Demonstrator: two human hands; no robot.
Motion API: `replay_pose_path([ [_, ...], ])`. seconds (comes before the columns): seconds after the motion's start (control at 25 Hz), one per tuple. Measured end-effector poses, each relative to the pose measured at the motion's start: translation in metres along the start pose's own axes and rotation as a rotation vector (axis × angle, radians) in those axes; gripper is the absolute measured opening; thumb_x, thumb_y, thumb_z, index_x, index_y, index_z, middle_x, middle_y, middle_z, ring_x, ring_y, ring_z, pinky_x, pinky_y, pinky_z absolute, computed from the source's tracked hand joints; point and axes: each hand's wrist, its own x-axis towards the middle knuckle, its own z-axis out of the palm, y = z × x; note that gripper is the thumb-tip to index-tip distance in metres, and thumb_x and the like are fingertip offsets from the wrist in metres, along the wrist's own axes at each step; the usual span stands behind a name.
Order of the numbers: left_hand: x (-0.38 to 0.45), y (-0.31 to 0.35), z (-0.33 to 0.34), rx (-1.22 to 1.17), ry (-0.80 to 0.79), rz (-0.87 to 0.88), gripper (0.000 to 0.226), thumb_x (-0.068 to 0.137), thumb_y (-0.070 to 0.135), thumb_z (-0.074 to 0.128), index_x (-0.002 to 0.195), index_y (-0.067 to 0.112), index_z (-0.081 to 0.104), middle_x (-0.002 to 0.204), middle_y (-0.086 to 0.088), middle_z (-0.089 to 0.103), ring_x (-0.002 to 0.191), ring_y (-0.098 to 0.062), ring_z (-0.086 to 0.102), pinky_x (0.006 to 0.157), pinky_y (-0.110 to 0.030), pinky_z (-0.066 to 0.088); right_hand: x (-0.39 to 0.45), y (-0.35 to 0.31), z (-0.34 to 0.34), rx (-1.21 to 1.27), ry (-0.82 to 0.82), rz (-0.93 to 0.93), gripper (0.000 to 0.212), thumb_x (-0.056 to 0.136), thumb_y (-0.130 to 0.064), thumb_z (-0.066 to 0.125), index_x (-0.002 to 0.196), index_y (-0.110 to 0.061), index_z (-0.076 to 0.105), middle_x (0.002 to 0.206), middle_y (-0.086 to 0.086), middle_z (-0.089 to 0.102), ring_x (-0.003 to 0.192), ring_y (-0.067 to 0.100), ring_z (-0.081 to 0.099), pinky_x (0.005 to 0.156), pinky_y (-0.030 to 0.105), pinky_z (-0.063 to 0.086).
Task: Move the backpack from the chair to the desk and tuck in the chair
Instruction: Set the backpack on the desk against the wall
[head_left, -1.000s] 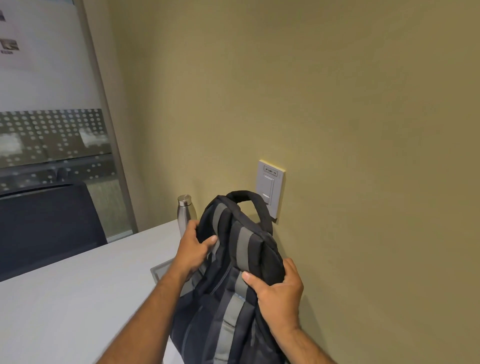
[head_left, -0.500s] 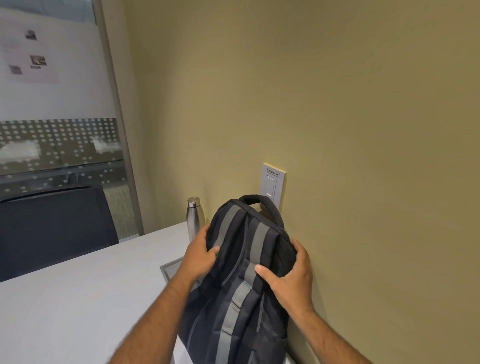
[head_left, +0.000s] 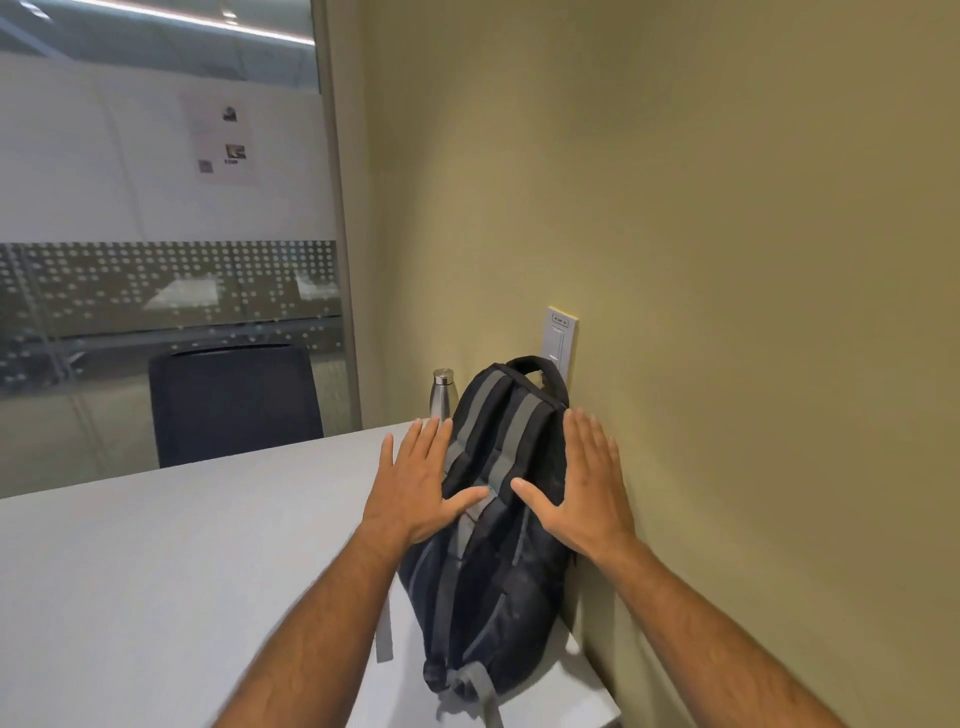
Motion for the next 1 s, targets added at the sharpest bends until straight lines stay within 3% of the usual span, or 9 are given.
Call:
replay_pose_path([
  [0.12, -0.047, 0.018, -0.004, 0.066, 0.004, -0.022, 0.11, 0.077, 0.093, 0.019, 0.161, 0.027, -0.007, 0.172, -0.002, -0.009, 0.158, -0.025, -0.01, 0.126, -0.06, -0.003, -0.04, 0.005, -0.023, -0.11, -0.076, -0.081, 0.114, 0.083, -0.088, 0.026, 0.161, -0.018, -0.02, 0.17, 0.004, -0.024, 0.156, 0.021, -0.025, 0.129, 0.049, -0.011],
  [0.24, -0.099, 0.041, -0.006, 0.087, 0.023, -0.046, 0.111, 0.074, 0.095, 0.018, 0.161, 0.029, -0.005, 0.172, -0.002, -0.008, 0.158, -0.026, -0.009, 0.125, -0.06, -0.007, -0.082, 0.005, -0.045, -0.134, -0.106, -0.076, 0.114, 0.082, -0.089, 0.021, 0.161, -0.018, -0.021, 0.171, 0.007, -0.024, 0.156, 0.025, -0.025, 0.127, 0.05, -0.014],
  [0.48, -0.193, 0.072, -0.026, 0.187, -0.003, -0.036, 0.115, 0.069, 0.097, 0.003, 0.161, 0.028, -0.01, 0.172, -0.002, -0.011, 0.157, -0.026, -0.013, 0.122, -0.058, -0.014, -0.158, -0.004, -0.083, -0.17, -0.127, -0.152, 0.114, 0.082, -0.09, 0.018, 0.162, -0.016, -0.016, 0.171, 0.01, -0.021, 0.156, 0.026, -0.024, 0.127, 0.054, -0.012],
  [0.68, -0.26, 0.076, -0.042, 0.194, -0.017, -0.044, 0.116, 0.068, 0.098, 0.003, 0.16, 0.029, -0.01, 0.171, 0.0, -0.014, 0.156, -0.026, -0.015, 0.125, -0.061, -0.008, -0.22, -0.018, -0.103, -0.172, -0.107, -0.135, 0.114, 0.078, -0.094, 0.003, 0.159, -0.019, -0.022, 0.171, 0.009, -0.021, 0.156, 0.026, -0.024, 0.127, 0.055, -0.01],
  [1.0, -0.392, 0.075, -0.069, 0.202, -0.055, 0.016, 0.109, 0.071, 0.096, 0.004, 0.155, 0.032, -0.02, 0.168, 0.001, -0.021, 0.155, -0.026, -0.019, 0.124, -0.059, -0.014, -0.34, -0.057, -0.137, -0.199, -0.111, -0.149, 0.115, 0.079, -0.094, 0.005, 0.162, -0.017, -0.012, 0.17, 0.009, -0.018, 0.157, 0.027, -0.019, 0.128, 0.061, -0.002],
])
